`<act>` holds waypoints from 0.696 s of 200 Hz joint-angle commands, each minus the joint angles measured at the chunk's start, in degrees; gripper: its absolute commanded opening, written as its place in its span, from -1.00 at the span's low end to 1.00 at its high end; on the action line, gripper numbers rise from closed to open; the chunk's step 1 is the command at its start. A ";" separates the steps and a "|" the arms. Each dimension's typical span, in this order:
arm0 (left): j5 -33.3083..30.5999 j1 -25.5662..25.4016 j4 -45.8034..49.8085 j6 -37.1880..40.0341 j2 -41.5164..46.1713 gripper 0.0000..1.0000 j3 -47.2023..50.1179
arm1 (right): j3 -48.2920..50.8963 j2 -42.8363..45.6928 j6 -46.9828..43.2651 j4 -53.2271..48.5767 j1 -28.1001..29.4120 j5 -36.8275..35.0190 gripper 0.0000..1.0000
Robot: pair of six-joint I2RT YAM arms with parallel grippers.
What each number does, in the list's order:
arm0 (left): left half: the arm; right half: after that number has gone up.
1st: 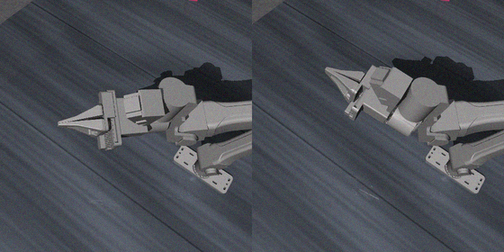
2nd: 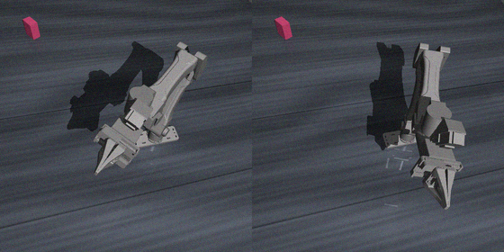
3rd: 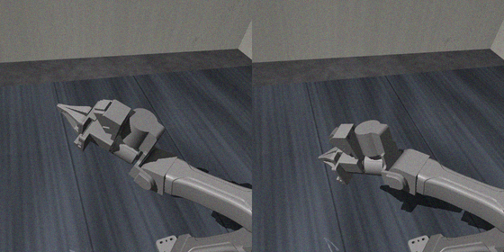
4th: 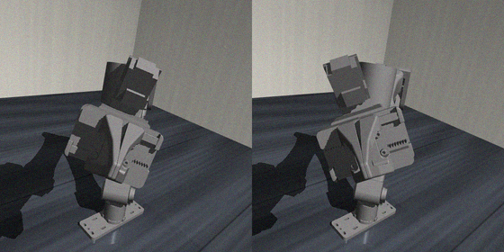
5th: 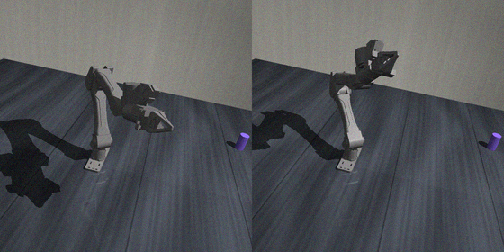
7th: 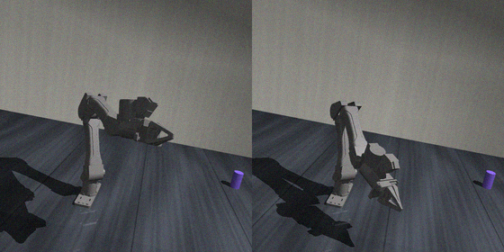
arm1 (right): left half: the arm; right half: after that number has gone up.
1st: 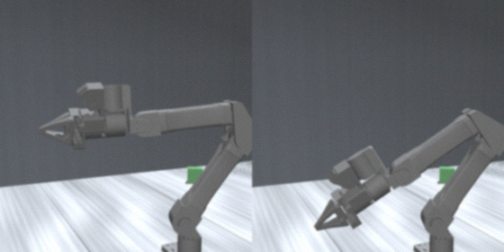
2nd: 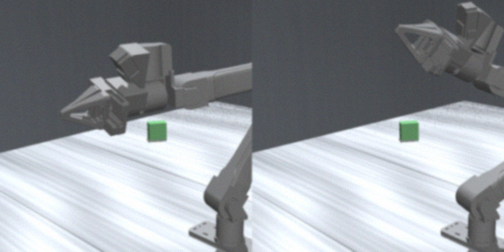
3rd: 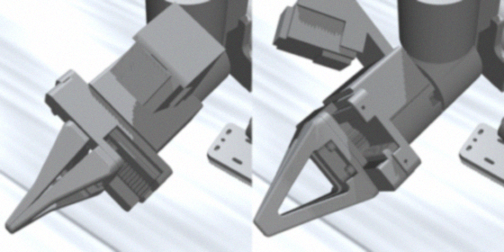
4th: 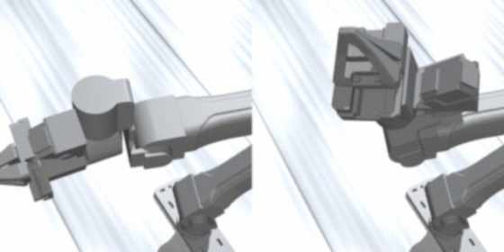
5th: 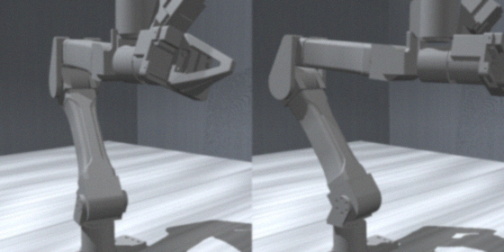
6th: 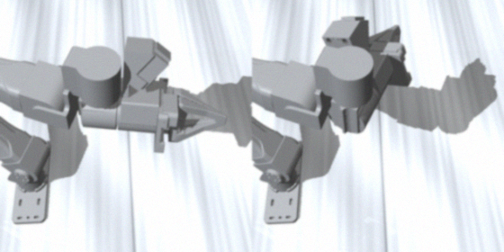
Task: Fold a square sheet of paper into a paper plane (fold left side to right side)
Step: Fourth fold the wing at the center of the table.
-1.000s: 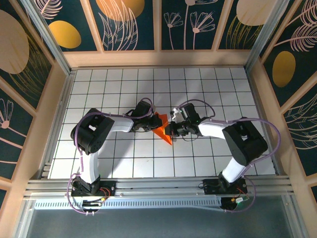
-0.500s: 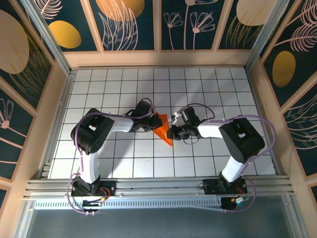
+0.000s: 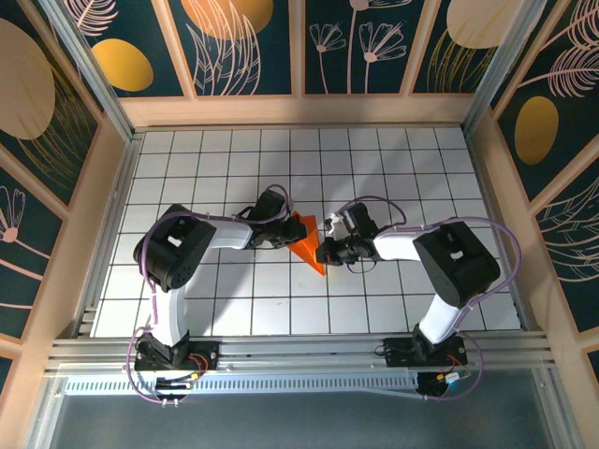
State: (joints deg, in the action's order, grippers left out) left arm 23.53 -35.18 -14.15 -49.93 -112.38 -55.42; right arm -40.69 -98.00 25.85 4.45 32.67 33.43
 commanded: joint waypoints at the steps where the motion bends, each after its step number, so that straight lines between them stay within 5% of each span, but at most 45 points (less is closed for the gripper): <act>1: -3.51 0.11 4.75 1.10 -0.72 -1.00 0.03 | 0.79 -2.14 -1.14 -5.24 0.54 -3.92 -1.00; 139: 3.49 -1.36 -7.76 -1.06 8.79 -1.00 8.13 | -1.13 -5.70 -0.71 -10.51 1.96 -11.88 -1.00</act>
State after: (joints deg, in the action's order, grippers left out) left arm 24.14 -35.51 -17.91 -50.22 -103.90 -48.25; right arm -43.38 -99.22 25.87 0.86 33.87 31.03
